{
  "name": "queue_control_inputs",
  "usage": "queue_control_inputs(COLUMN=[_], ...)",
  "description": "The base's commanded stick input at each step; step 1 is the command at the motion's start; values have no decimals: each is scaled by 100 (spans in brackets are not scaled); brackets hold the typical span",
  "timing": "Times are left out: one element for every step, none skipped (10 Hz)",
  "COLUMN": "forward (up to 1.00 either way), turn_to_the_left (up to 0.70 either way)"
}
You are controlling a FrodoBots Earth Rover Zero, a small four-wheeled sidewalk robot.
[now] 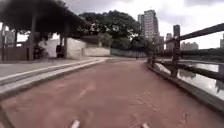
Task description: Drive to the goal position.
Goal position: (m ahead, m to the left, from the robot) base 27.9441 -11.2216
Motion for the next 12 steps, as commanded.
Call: queue_control_inputs(forward=[70, 70, 70, 70, 70, 70, 70, 70, 70, 41, 0, 0], turn_to_the_left=[0, 0, 0, 0, 0, 0, 0, 0, 0, 0, 0, 0])
